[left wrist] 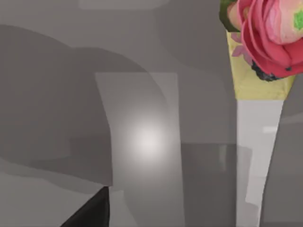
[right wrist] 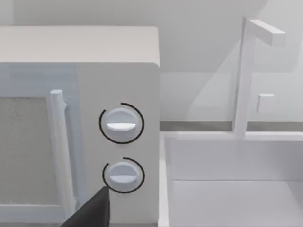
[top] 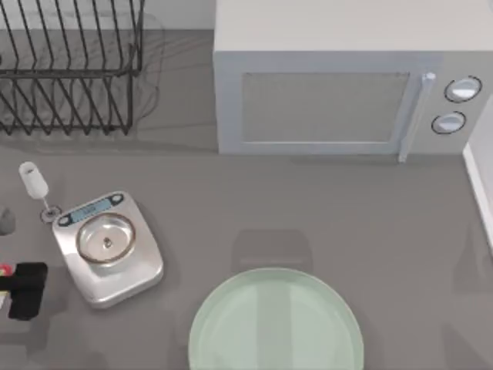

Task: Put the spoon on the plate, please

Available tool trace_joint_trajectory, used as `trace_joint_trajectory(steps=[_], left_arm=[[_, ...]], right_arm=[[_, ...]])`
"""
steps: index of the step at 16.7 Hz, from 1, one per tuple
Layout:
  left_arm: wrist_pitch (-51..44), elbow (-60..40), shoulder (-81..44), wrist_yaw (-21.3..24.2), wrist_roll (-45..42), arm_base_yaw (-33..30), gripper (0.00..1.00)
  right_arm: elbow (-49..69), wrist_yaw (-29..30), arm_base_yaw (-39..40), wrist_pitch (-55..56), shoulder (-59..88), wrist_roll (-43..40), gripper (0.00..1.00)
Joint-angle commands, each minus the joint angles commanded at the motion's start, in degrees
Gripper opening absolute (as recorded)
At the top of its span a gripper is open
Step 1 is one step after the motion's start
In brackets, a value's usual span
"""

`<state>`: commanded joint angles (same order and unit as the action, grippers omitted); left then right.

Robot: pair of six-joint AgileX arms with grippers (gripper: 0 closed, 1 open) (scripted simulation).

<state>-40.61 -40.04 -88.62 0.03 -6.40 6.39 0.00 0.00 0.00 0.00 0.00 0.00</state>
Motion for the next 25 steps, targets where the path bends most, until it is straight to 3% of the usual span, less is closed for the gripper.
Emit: trace_joint_trajectory(steps=[3, 8, 21, 25], left_arm=[[6.4, 3.5, -3.3, 0.0, -0.1, 0.1, 1.00], [7.7, 4.3, -4.0, 0.0, -0.2, 0.1, 1.00], [7.7, 4.3, -4.0, 0.0, -0.2, 0.1, 0.02], [7.7, 4.3, -4.0, 0.0, -0.2, 0.1, 0.00]], right_arm=[[0.0, 0.0, 0.0, 0.0, 0.0, 0.0, 1.00], [0.0, 0.0, 0.0, 0.0, 0.0, 0.0, 1.00], [0.0, 0.0, 0.0, 0.0, 0.0, 0.0, 1.00], [0.0, 0.0, 0.0, 0.0, 0.0, 0.0, 1.00]])
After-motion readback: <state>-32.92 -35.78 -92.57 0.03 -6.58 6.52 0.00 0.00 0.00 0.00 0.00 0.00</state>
